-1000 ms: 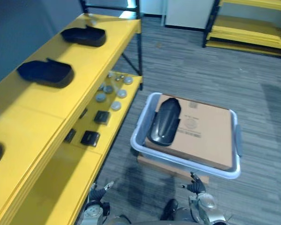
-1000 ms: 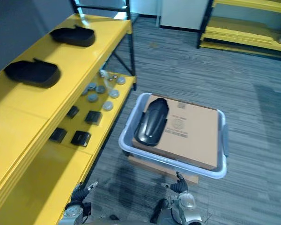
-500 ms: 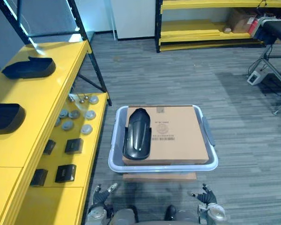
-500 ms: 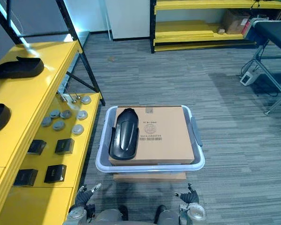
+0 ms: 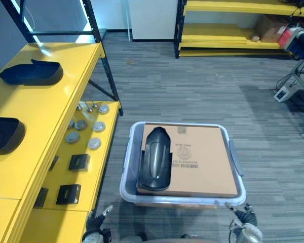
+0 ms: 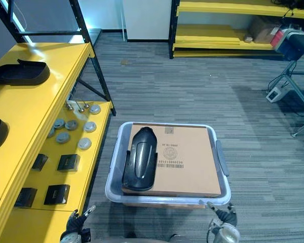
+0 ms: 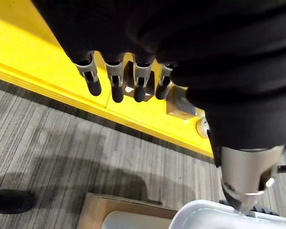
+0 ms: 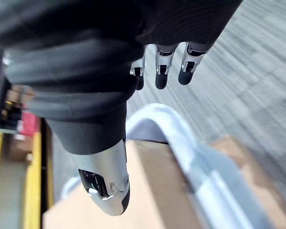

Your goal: Walk over and take plastic housings, then place them on the shelf

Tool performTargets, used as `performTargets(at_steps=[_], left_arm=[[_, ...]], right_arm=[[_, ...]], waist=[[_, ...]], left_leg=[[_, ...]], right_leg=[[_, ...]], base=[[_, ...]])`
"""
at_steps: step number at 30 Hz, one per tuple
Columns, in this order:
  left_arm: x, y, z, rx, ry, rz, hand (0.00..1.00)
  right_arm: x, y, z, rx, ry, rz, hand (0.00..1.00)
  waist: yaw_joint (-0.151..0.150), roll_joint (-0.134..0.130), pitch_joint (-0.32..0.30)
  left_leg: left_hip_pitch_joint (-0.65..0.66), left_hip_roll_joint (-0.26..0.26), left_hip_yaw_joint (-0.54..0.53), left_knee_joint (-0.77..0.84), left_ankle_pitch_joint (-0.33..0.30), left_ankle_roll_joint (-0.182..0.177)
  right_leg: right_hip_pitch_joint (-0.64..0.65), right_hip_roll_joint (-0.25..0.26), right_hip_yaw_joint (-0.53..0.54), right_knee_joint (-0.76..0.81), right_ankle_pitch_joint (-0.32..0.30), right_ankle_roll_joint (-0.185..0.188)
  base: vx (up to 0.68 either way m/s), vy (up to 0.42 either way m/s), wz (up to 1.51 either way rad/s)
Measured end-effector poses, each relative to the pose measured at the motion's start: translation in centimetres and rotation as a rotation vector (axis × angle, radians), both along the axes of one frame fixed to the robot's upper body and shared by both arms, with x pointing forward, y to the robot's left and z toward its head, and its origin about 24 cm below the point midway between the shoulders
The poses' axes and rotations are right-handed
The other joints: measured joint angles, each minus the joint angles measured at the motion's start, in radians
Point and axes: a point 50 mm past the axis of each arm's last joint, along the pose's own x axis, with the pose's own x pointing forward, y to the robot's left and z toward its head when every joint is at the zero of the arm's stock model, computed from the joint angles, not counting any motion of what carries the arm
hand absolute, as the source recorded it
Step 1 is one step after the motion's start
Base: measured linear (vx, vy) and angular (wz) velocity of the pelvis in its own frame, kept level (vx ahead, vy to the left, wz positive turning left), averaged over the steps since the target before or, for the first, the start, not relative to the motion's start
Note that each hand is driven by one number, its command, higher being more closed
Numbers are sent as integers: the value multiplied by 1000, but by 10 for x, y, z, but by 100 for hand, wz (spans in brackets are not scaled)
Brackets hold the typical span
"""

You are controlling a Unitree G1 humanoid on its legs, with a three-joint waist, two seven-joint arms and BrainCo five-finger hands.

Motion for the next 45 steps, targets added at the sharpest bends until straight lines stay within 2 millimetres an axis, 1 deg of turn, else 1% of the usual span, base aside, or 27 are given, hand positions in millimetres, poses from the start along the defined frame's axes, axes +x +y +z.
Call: performTargets(at_steps=[1, 2, 3, 4, 5, 7, 8, 9, 10, 12, 13, 14, 15, 16, 17, 19, 20, 21, 23, 24, 26, 28, 33, 35, 38, 39, 45], left_arm=[[0, 0, 0, 1, -1, 0, 0], [0, 0, 0, 0, -2, -1, 0], [0, -1, 0, -2, -2, -2, 0], [0, -1, 0, -2, -2, -4, 0], [0, -1, 0, -2, -2, -6, 0], [2, -4, 0, -2, -2, -28, 0], [2, -5, 0, -4, -2, -33, 0], [3, -6, 0, -5, -2, -42, 0], [3, -7, 0, -5, -3, -48, 0], [8, -10, 0, -8, -11, -74, 0], [8, -11, 0, -8, -15, -78, 0], [9, -12, 0, -9, -15, -83, 0], [9, -13, 0, -10, -13, -87, 0], [9, -13, 0, -10, -13, -87, 0], [9, -13, 0, -9, -13, -92, 0], [9, -15, 0, -11, -11, -100, 0], [10, -15, 0, -10, -12, -106, 0], [11, -16, 0, -12, -17, -105, 0], [16, -17, 3, -6, -36, -114, 0], [19, -17, 5, -1, -55, -114, 0], [21, -17, 6, 4, -63, -111, 0], [24, -17, 8, 17, -78, -107, 0], [27, -14, 10, 32, -85, -112, 0], [30, -15, 11, 42, -93, -113, 0], [34, -19, 12, 43, -100, -135, 0], [38, -20, 13, 43, -106, -138, 0], [43, -24, 14, 45, -120, -149, 0]], right_arm=[[5, 0, 9, -25, -33, 10, 0], [15, 1, 27, -78, -101, 39, 0], [23, 4, 39, -117, -149, 70, 0], [32, 12, 56, -171, -215, 126, 0], [34, 14, 58, -180, -226, 137, 0], [48, 33, 73, -215, -291, 234, 0], [52, 40, 76, -219, -305, 262, 0], [61, 54, 81, -217, -335, 327, 0], [66, 63, 83, -218, -346, 367, 0], [81, 95, 88, -213, -379, 519, 0], [84, 102, 90, -214, -386, 552, 0], [90, 114, 92, -231, -391, 611, 0], [95, 123, 92, -247, -388, 658, 0], [98, 126, 91, -251, -382, 673, 0], [102, 130, 89, -262, -364, 690, 0], [111, 139, 85, -290, -329, 731, 0], [117, 146, 80, -311, -293, 765, 0], [120, 149, 77, -319, -267, 780, 0], [126, 153, 71, -342, -207, 782, 0], [127, 153, 65, -349, -162, 777, 0], [125, 151, 52, -358, -84, 759, 0], [122, 147, 43, -371, -10, 707, 0], [126, 142, 36, -399, 72, 634, 0], [132, 138, 32, -400, 118, 593, 0], [135, 133, 30, -388, 155, 531, 0], [137, 130, 32, -394, 151, 503, 100], [144, 123, 38, -394, 153, 423, 100]], waist=[[-2, -4, -2], [-5, -7, -5], [-7, -8, -5], [-10, -11, -7], [-10, -11, -7], [-9, -14, -8], [-9, -14, -8], [-9, -14, -8], [-8, -15, -7], [13, -15, -7], [15, -15, -7], [16, -17, -5], [19, -18, -5], [23, -20, -4], [38, -24, -1], [43, -27, 5], [44, -31, 14], [47, -30, 18], [62, -28, 37], [68, -30, 54], [73, -28, 61], [86, -26, 78], [94, -31, 98], [95, -26, 122], [97, -21, 131], [98, -19, 139], [102, -21, 143]], left_leg=[[-1, -3, 0, -1, 0, 0], [-3, -7, 0, -1, 0, 0], [-3, -8, -1, 0, 0, 0], [-2, -10, -2, 0, 0, 0], [-2, -10, -3, 0, 0, 0], [-7, -13, -13, 0, 0, 1], [-9, -14, -16, 0, 0, 1], [-19, -15, -23, 1, 1, 1], [-21, -15, -25, 1, 1, 1], [-33, -17, -28, 1, 3, 6], [-40, -17, -31, 2, 6, 9], [-52, -19, -44, 3, 12, 18], [-60, -20, -63, 2, 15, 19], [-61, -20, -71, 1, 17, 19], [-64, -21, -78, 0, 22, 16], [-77, -24, -94, 0, 27, 20], [-88, -26, -109, -1, 36, 20], [-102, -25, -114, -4, 45, 19], [-127, -27, -131, -5, 60, 19], [-134, -32, -139, -6, 67, 21], [-147, -42, -162, -7, 76, 25], [-157, -57, -179, -28, 102, 30], [-165, -62, -191, -77, 146, 35], [-166, -63, -193, -87, 155, 33], [-179, -61, -197, -111, 178, 33], [-187, -61, -200, -111, 181, 33], [-195, -64, -210, -117, 189, 40]], right_leg=[[1, -2, 0, -5, 0, 0], [1, -5, 0, -12, 4, 7], [4, -5, 1, -18, 10, 11], [8, -6, 1, -23, 14, 16], [8, -6, 0, -23, 15, 16], [8, -8, -2, -24, 15, 17], [8, -9, -2, -24, 15, 17], [8, -9, -3, -28, 15, 17], [8, -8, -4, -32, 15, 17], [-4, -5, -4, -42, 16, 18], [-10, -5, -6, -43, 16, 18], [-12, -5, -15, -48, 16, 19], [-10, -5, -32, -51, 16, 19], [-10, -5, -35, -52, 17, 19], [-10, -5, -38, -52, 18, 20], [-12, -6, -58, -53, 18, 21], [-17, -6, -66, -54, 24, 24], [-30, -5, -70, -55, 35, 16], [-47, -4, -82, -59, 52, 16], [-47, -4, -89, -62, 54, 17], [-46, -7, -102, -75, 64, 21], [-54, -21, -113, -78, 66, 25], [-79, -26, -114, -78, 75, 34], [-82, -27, -114, -78, 80, 37], [-103, -25, -115, -78, 85, 36], [-110, -25, -117, -78, 86, 36], [-114, -24, -126, -86, 87, 35]], base=[[0, 0, 0], [0, 0, 0], [6, 28, 3], [-6, 19, 5], [-9, 16, 7], [-16, 2, 8], [-29, -6, 10], [-55, -15, 8], [-47, -16, 8], [-28, -22, 4], [-47, -36, 17], [-56, -37, 36], [-63, -41, 39], [-45, -25, 31], [-55, -17, 23], [-60, -18, 29], [-74, -5, 26], [-95, 6, 26], [-97, 17, 24], [-88, 13, 30], [-69, 24, 33], [-95, 57, 28], [-84, 39, 11], [-92, 37, 5], [-45, 23, 5], [-16, 12, 6], [36, 5, 4]])
